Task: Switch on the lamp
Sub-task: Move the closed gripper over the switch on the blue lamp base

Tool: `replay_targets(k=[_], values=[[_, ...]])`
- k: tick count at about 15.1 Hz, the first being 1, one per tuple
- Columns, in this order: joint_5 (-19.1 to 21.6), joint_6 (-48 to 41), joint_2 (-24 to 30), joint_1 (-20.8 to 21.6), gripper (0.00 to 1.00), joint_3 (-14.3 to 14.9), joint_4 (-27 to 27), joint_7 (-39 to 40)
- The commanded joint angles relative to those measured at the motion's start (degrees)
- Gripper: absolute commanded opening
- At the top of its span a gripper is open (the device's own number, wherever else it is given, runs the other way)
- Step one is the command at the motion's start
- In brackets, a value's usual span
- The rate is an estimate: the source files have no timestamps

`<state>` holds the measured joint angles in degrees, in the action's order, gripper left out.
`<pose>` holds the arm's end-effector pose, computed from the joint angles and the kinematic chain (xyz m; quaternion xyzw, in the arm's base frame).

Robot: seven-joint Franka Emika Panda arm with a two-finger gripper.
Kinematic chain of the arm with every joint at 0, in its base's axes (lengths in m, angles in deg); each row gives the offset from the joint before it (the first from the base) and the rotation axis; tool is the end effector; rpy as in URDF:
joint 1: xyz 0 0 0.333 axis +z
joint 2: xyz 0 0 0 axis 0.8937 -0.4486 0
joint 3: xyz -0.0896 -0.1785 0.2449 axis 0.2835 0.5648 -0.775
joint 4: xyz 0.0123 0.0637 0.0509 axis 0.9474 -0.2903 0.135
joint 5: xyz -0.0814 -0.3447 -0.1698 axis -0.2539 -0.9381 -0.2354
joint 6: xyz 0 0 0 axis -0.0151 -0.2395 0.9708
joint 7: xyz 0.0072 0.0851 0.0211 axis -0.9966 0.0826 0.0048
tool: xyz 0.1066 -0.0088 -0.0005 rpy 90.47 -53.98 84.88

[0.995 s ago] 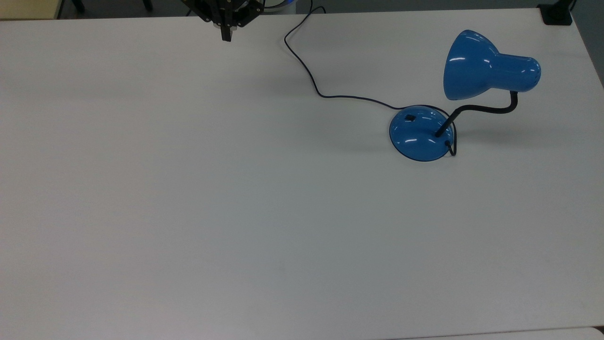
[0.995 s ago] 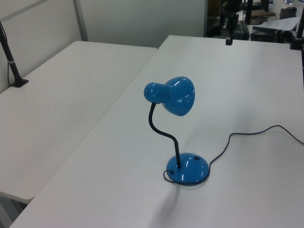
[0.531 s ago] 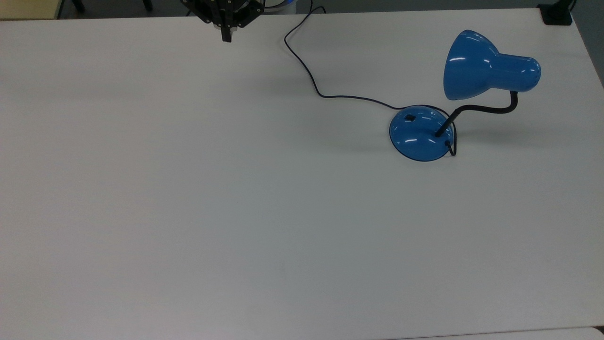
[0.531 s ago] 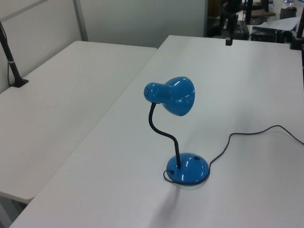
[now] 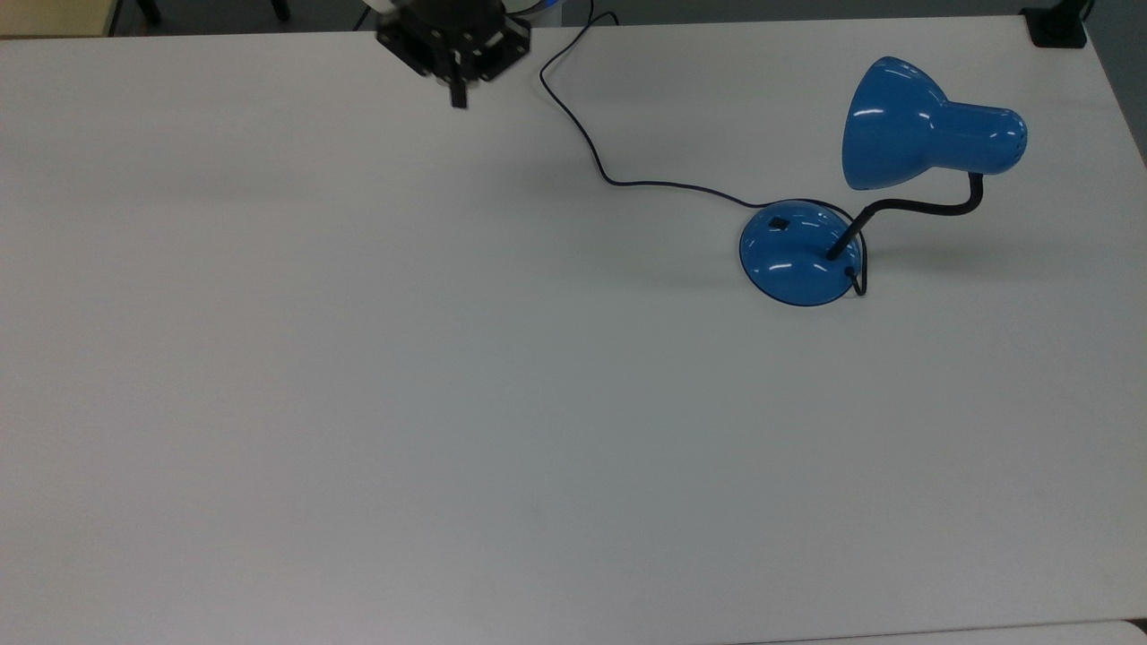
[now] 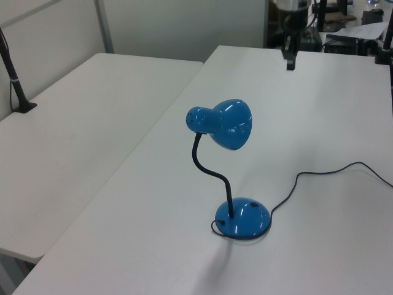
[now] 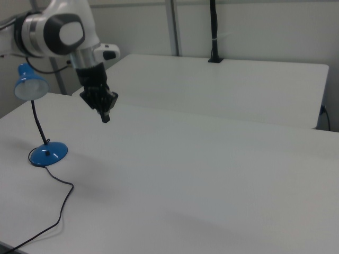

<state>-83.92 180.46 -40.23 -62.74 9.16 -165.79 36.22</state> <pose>0.5661 0.0299 0.5425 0.9992 0.0069 -0.0071 0.0400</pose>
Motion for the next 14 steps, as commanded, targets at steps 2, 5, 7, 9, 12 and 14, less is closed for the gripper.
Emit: replay_targets(k=[2, 5, 7, 9, 12, 14], values=[[0.61, 11.01, 0.51, 5.27, 0.00, 0.19, -8.91, 0.36], [0.61, 16.02, -1.15, 8.96, 0.00, 0.10, -12.08, 0.28], [0.61, 19.28, -2.91, 10.90, 0.00, 0.10, -13.05, 0.88], [0.53, 22.88, -5.54, 13.70, 0.00, 0.10, -13.32, 0.89], [0.00, 27.63, -7.23, 17.23, 0.00, -0.60, -16.30, 2.37], [0.00, 28.78, -7.23, 17.24, 0.00, -3.14, -17.28, 5.54]])
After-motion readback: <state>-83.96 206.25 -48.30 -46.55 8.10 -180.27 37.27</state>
